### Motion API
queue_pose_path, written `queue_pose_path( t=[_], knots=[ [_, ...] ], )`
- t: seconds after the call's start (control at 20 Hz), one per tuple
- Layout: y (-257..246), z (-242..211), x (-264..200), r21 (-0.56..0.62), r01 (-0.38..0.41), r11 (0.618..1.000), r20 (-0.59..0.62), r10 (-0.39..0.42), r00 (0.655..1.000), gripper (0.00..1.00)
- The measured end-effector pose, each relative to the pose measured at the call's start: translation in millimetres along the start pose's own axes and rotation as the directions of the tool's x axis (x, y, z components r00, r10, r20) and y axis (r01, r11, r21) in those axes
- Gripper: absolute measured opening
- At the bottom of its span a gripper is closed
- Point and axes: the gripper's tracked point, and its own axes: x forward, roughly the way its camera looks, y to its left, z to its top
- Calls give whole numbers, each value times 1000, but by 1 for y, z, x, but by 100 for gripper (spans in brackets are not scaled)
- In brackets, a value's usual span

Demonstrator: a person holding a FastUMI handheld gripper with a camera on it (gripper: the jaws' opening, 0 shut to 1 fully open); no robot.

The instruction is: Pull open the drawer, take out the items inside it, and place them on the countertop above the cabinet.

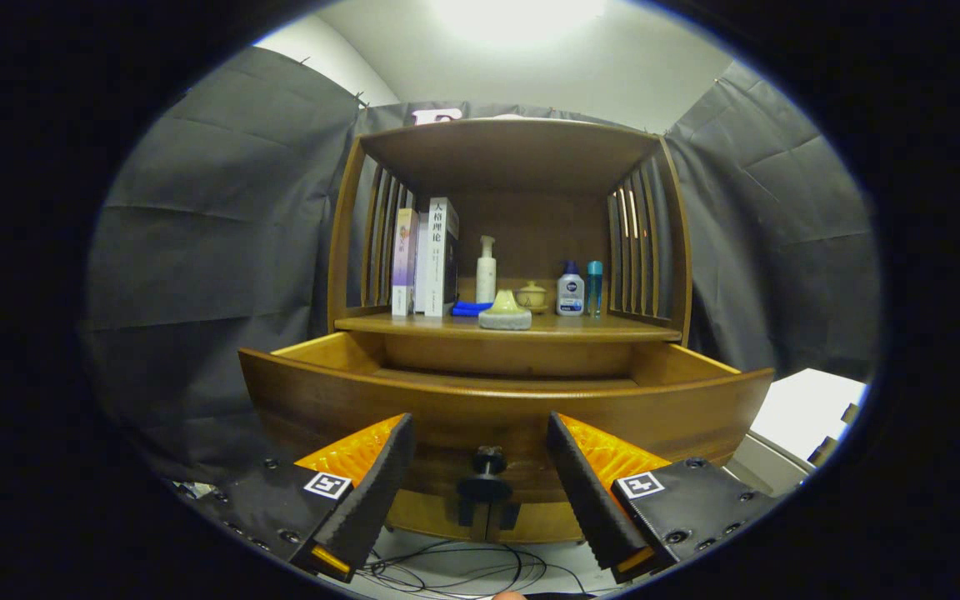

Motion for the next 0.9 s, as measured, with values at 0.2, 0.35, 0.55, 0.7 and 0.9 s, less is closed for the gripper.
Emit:
queue_pose_path(
  t=[0.2,0.35,0.55,0.7,0.9],
  knots=[
    [-2,-31,9,16,10,1000,-59,-9,998,100],
    [-6,-44,18,34,26,999,-85,-23,996,100],
    [-14,-46,29,51,46,998,-82,-42,996,100],
    [-16,-46,30,52,64,997,-69,-61,996,97],
    [-18,-44,32,40,93,995,-69,-90,994,96]
  ],
)
